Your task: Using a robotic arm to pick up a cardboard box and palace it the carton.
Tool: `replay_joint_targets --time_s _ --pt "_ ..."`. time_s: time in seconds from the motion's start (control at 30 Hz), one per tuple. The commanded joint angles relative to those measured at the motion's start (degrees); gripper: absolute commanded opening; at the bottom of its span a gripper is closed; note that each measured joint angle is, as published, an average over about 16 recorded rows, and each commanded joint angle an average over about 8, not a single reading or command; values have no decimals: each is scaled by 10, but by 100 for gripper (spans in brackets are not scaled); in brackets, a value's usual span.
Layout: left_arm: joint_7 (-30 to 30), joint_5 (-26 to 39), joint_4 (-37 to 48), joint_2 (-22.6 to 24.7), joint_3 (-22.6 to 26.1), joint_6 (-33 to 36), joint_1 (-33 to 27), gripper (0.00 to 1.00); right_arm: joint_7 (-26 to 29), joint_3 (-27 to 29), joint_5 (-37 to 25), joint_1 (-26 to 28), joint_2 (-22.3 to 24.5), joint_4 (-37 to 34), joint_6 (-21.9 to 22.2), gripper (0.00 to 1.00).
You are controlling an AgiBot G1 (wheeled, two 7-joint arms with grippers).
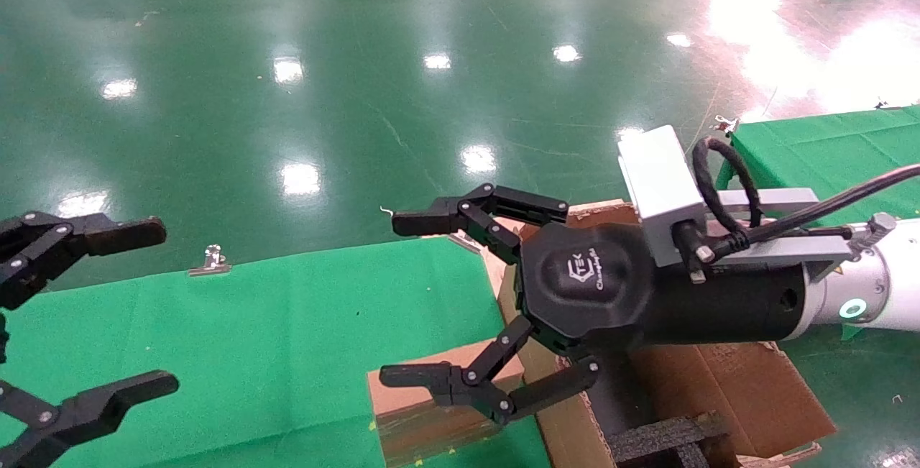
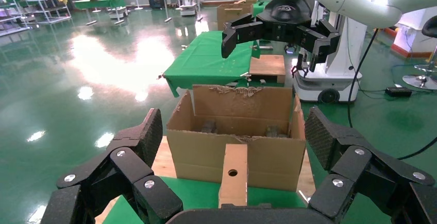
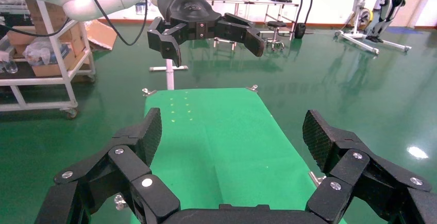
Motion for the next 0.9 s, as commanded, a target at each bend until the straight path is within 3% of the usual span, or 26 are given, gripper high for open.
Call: replay_joint_targets --time_s 0.03,0.4,0.67,0.9 --pt "0 0 0 0 0 0 0 100 0 0 0 0 0 0 0 100" --pt "0 0 0 0 0 0 0 98 0 0 0 0 0 0 0 100" --pt "0 0 0 0 0 0 0 2 0 0 0 0 0 0 0 100" --pt "0 0 0 0 0 0 0 0 3 -7 -18 6 5 2 -2 100"
